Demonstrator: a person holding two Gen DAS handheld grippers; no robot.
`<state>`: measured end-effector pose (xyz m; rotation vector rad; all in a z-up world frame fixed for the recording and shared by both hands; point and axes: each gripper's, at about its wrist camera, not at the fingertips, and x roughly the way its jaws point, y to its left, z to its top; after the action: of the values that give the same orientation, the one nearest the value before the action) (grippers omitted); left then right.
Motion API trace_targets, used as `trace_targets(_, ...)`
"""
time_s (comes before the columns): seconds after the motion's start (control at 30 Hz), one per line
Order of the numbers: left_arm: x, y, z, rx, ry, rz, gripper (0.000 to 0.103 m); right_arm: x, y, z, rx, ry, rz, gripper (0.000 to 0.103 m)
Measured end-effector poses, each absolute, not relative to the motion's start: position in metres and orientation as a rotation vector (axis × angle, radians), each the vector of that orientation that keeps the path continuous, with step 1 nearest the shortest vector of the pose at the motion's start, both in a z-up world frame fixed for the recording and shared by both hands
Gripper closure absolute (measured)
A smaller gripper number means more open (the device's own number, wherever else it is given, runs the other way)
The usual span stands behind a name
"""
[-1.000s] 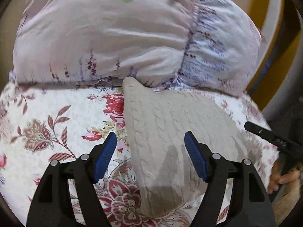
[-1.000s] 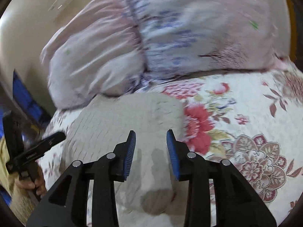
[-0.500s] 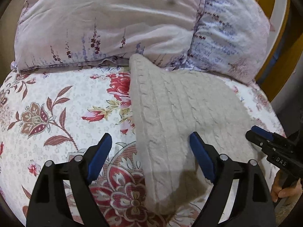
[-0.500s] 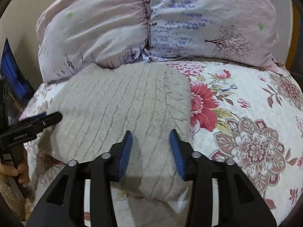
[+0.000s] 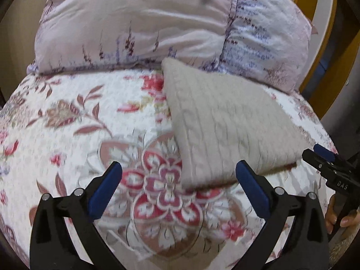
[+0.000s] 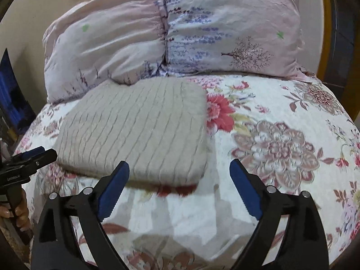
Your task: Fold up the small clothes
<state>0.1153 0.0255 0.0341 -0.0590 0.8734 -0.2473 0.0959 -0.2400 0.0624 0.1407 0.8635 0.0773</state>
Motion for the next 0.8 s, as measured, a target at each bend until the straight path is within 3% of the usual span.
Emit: trace_targets(0.8,0.107,-0.009,0.009,0.104,0.986,-0.159,0.002,0.095,-0.208,0.033,0.092,1.016,0.031,0.008)
